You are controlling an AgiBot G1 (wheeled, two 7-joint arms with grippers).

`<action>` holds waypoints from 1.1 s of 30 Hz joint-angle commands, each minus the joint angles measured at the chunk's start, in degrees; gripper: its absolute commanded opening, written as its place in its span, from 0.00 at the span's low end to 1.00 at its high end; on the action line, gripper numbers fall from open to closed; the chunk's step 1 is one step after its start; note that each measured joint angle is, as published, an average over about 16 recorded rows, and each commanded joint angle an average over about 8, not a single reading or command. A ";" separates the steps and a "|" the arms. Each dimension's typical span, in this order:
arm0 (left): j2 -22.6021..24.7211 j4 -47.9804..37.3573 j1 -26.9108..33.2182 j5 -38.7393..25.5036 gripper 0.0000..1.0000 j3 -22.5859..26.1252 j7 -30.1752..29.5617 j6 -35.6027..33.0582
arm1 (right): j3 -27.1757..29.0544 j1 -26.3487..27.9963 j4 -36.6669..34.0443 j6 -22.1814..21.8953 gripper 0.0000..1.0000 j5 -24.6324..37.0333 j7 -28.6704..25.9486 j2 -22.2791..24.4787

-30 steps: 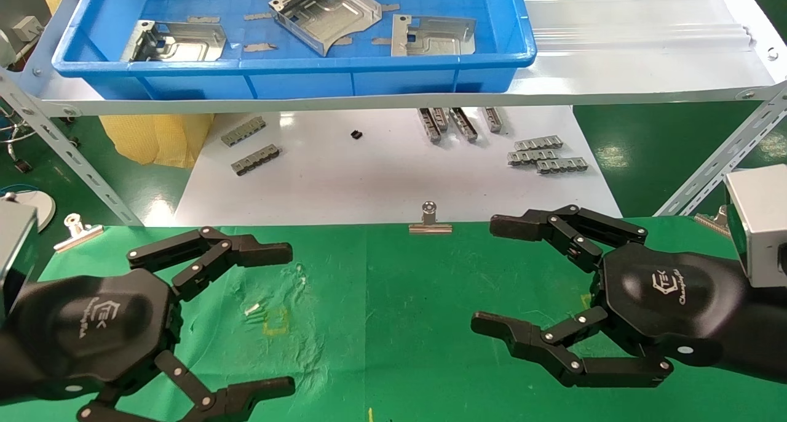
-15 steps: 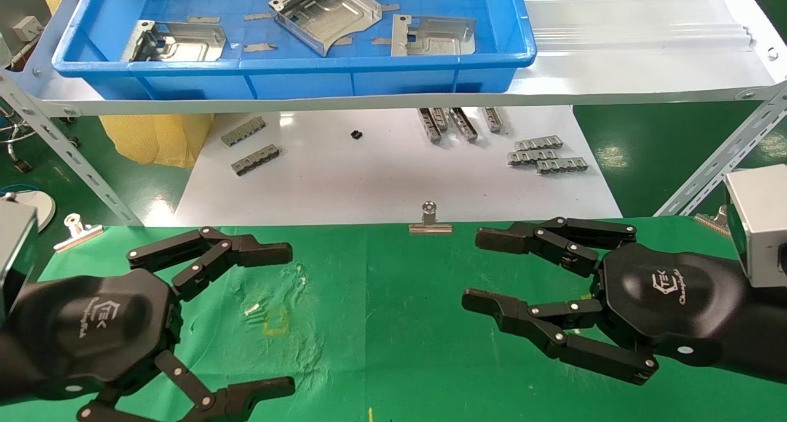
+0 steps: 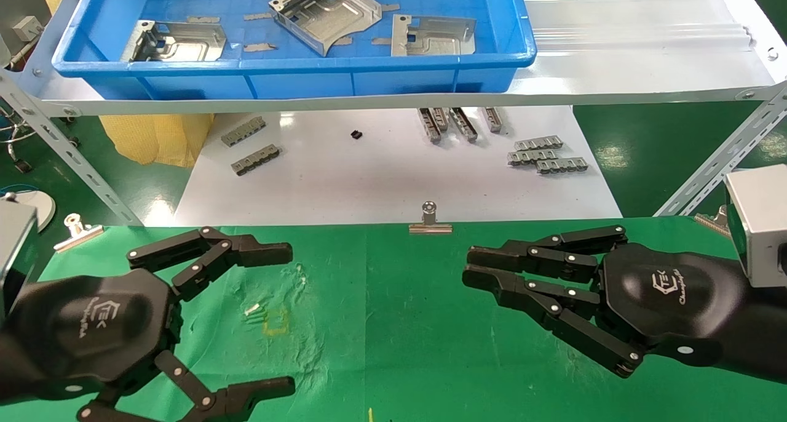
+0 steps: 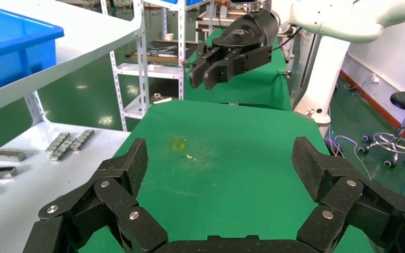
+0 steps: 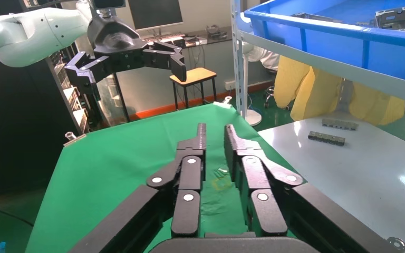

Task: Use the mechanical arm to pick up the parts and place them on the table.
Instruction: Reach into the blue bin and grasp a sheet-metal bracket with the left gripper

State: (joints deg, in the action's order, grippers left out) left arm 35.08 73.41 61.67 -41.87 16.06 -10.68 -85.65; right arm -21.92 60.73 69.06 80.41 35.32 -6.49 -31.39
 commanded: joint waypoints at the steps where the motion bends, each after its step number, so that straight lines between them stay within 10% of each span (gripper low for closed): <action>1: 0.00 0.00 0.00 0.00 1.00 0.00 0.00 0.00 | 0.00 0.00 0.00 0.00 0.00 0.00 0.00 0.00; 23: 0.18 0.05 0.85 -0.05 1.00 0.04 -0.24 -0.11 | 0.00 0.00 0.00 0.00 0.00 0.00 0.00 0.00; 33: 6.54 -9.17 21.38 -9.60 1.00 3.90 -4.05 1.35 | 0.00 0.00 0.00 0.00 0.00 0.00 0.00 0.00</action>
State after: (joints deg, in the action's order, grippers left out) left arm 42.69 61.10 83.04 -52.24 20.21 -13.37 -83.14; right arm -21.93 60.73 69.06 80.41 35.33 -6.49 -31.39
